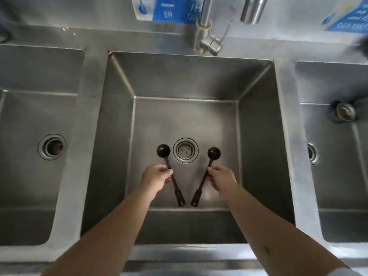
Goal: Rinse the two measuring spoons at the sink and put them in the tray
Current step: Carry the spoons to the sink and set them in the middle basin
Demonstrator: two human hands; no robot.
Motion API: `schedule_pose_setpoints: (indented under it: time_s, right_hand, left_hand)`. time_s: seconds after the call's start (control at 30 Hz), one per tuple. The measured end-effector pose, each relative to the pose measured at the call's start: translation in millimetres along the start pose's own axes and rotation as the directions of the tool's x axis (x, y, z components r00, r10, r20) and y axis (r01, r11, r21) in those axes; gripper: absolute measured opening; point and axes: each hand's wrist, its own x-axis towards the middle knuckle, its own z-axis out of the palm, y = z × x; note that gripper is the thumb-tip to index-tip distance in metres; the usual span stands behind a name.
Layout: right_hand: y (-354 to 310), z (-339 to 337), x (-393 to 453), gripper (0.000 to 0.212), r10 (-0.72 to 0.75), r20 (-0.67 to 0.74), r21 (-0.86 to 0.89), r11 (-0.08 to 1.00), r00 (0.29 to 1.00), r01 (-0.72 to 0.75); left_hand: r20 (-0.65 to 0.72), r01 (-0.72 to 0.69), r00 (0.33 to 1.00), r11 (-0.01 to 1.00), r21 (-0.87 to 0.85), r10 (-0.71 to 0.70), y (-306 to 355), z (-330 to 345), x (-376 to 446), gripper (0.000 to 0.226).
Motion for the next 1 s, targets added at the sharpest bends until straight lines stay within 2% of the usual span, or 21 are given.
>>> schedule_pose_setpoints:
  time_s: [0.13,0.3,0.5,0.63,0.73,0.9,1.0]
  right_hand:
    - [21,15,39,0.014,0.010,-0.008,-0.046,0.999,1.000,-0.011]
    - [41,27,74,0.015,0.041,0.001,-0.059,0.997,0.999,-0.041]
    - [59,35,104,0.011,0.058,-0.085,-0.017,0.998,0.995,-0.059]
    - [74,36,116,0.009,0.052,-0.120,-0.093,0.994,0.991,-0.063]
    - [78,37,119,0.018,0.044,-0.150,-0.143,0.987,0.988,-0.066]
    - [70,35,111,0.019,0.003,-0.173,-0.199,0.979,0.985,-0.038]
    - [52,29,91,0.030,-0.028,-0.193,-0.271,0.962,0.981,-0.026]
  left_hand:
    - [0.001,0.025,1.000,0.997,0.075,-0.025,-29,17,44,0.026]
    - [0.019,0.049,0.998,0.991,0.127,-0.052,-53,34,77,0.022]
    - [0.010,0.075,0.997,0.984,0.160,-0.077,-61,50,86,0.021]
    - [-0.025,0.104,0.995,0.982,0.155,-0.101,-62,54,89,0.016]
    - [-0.034,0.111,0.994,0.982,0.155,-0.107,-60,55,90,0.008]
    - [-0.034,0.101,0.995,0.958,0.270,-0.095,-58,50,86,0.020]
    - [-0.109,0.133,0.989,0.946,0.297,-0.104,-46,39,74,0.031]
